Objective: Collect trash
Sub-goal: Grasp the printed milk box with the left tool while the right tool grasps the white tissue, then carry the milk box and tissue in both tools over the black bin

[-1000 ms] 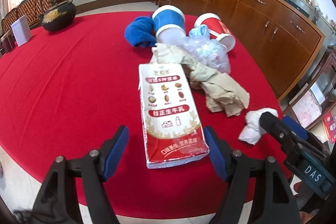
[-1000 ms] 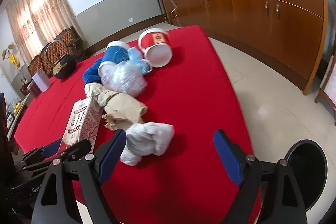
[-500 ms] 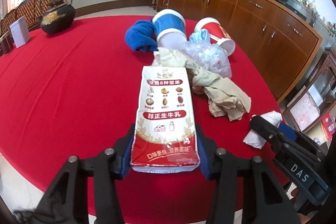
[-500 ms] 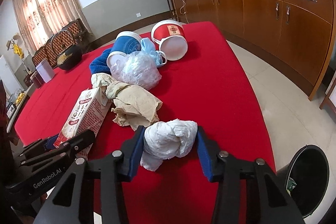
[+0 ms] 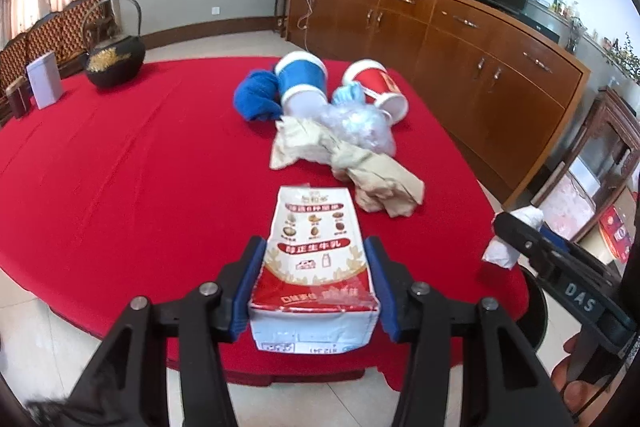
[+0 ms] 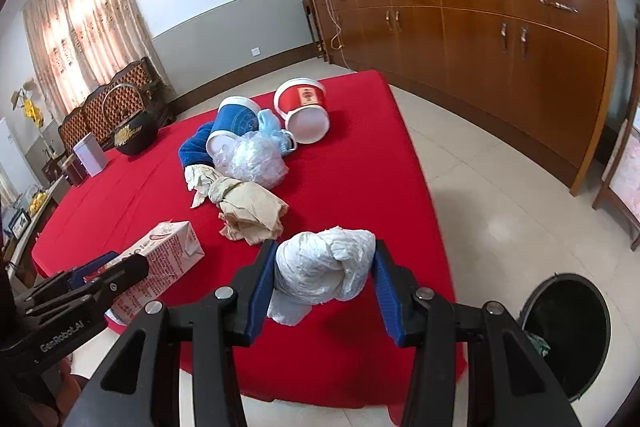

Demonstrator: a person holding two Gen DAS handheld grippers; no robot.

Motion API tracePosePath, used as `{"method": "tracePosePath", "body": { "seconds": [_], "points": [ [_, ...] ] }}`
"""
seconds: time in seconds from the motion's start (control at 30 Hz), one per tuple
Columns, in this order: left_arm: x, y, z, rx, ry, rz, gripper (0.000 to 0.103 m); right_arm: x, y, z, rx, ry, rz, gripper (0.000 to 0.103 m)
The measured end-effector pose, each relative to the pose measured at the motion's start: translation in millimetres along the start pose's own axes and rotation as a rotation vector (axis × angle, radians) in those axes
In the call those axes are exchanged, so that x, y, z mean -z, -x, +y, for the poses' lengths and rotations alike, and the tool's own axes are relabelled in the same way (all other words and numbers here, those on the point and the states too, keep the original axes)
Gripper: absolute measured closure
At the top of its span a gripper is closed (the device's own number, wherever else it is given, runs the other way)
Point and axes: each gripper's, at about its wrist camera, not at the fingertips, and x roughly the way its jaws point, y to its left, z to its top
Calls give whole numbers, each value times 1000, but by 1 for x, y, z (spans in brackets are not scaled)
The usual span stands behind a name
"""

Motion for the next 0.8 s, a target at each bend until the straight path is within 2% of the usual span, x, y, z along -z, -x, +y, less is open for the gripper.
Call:
{"method": "tracePosePath", "body": {
  "seconds": [0.23, 0.43, 0.47, 0.5, 0.53, 0.8],
  "points": [
    [16, -21, -6, -45, -8, 96, 50, 10, 20, -12, 9, -17, -1, 54],
    [11, -31, -15, -80, -38, 81, 41, 13, 13, -15, -2, -24, 19, 54],
    [10, -35, -15, -71, -42, 88, 41, 13, 11, -15, -6, -25, 21, 54],
    [11, -35, -14, -68, -39, 86, 49, 13, 10, -14, -10, -26, 23, 54],
    [11, -35, -12, -71, -32, 78, 52, 12, 9, -13, -13, -26, 22, 54],
    [13, -11, -18, -30, -22, 25, 53, 11, 14, -9, -19, -16, 13, 54]
  ]
}}
